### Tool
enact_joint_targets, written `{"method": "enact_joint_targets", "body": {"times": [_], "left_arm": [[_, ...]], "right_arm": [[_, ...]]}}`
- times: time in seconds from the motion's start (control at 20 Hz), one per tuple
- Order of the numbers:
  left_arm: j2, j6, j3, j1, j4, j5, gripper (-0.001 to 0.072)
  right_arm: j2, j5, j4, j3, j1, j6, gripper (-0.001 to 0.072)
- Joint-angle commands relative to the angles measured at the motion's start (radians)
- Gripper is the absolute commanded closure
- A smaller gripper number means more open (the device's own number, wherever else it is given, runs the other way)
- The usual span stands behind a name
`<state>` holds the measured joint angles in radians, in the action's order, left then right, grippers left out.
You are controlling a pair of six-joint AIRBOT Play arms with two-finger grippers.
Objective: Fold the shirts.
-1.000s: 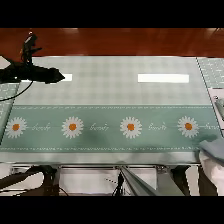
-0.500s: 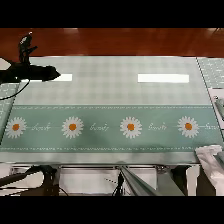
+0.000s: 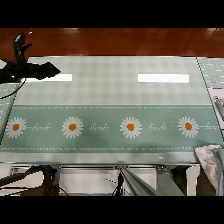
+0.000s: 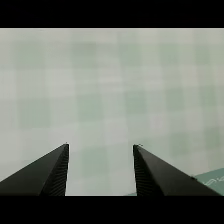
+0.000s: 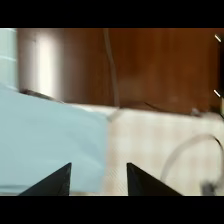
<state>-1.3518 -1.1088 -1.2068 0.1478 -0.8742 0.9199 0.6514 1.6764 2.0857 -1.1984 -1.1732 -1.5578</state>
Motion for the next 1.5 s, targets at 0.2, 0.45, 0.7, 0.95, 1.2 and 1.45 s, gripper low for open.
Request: {"method": "enact_joint_targets", "body": {"times": [0.2, 0.45, 0.7, 0.95, 1.2, 1.45], "left_arm": [[0.032, 0.057, -0.142, -0.112, -0.014, 0.195, 0.0238], [0.093, -0.209, -0.156, -0.439, -0.564, 0.22, 0.0058], [0.084, -0.385, -0.156, -0.609, -0.768, 0.271, -0.0004], [0.083, -0.385, -0.156, -0.618, -0.768, 0.27, -0.0003], [0.083, -0.385, -0.156, -0.618, -0.768, 0.27, -0.0003], [0.083, -0.385, -0.156, -0.618, -0.768, 0.27, -0.0003]], "right_arm": [[0.081, -0.282, -0.95, -0.001, 0.321, 0.133, 0.0282], [0.225, -0.263, -0.656, -0.001, 0.882, 0.141, 0.0162], [0.381, -0.263, -0.369, -0.001, 1.249, 0.137, 0.0105], [0.422, -0.267, -0.383, -0.001, 1.374, 0.138, 0.0106], [0.422, -0.267, -0.373, -0.001, 1.376, 0.138, 0.0105], [0.422, -0.267, -0.374, -0.001, 1.376, 0.138, 0.0105]]}}
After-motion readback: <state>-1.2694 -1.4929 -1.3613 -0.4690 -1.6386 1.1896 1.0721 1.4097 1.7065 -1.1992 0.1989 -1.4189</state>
